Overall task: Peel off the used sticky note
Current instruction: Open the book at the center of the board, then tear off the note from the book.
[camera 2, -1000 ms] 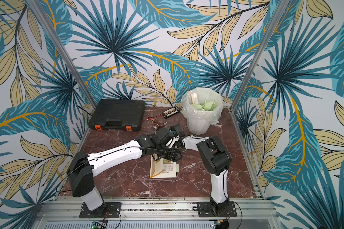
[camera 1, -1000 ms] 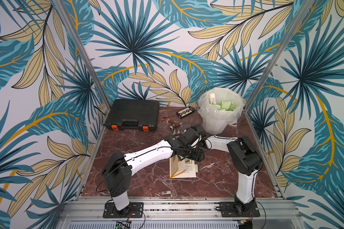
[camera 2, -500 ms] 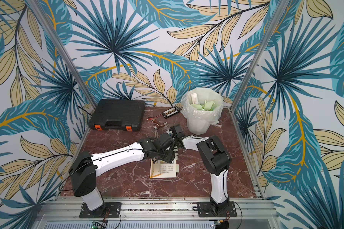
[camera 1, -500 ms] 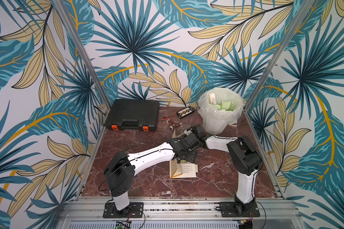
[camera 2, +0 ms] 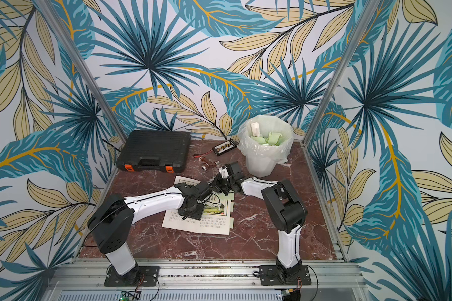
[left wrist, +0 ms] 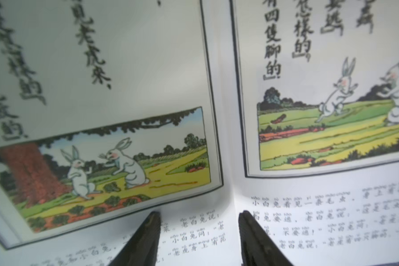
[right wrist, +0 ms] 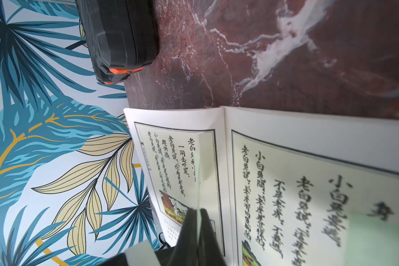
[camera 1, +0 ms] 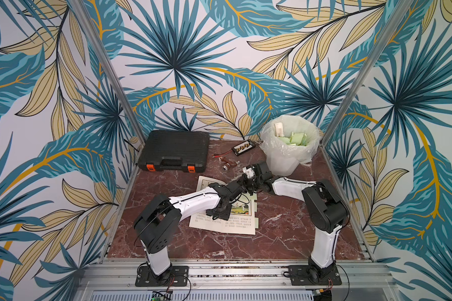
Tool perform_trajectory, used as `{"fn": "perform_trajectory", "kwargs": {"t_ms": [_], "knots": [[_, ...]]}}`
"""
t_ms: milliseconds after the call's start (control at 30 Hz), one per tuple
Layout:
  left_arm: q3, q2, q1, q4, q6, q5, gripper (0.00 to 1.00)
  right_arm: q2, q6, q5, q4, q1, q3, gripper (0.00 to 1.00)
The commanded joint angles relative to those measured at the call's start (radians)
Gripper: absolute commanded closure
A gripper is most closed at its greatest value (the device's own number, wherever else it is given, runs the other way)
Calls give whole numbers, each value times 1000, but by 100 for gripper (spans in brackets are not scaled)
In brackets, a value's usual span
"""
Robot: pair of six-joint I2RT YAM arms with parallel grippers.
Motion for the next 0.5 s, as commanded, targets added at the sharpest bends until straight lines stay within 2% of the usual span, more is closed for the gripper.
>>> {"fn": "perform_trajectory", "kwargs": {"t_ms": [0,167,367,467], "knots": [[-81,-25,45,145,-25,84,44,-15,2,-5,13,0,-31,100],[-171,-7,93,330,-65,168,55,-17,-1,-4,16,0,-45,100],[-239,-5,115,383,-113,165,67,-58,-18,-8,6,-29,-73,100],[-260,-5,117,394,-118,164,69,-122,-36,-10,-19,-77,-98,100]]}}
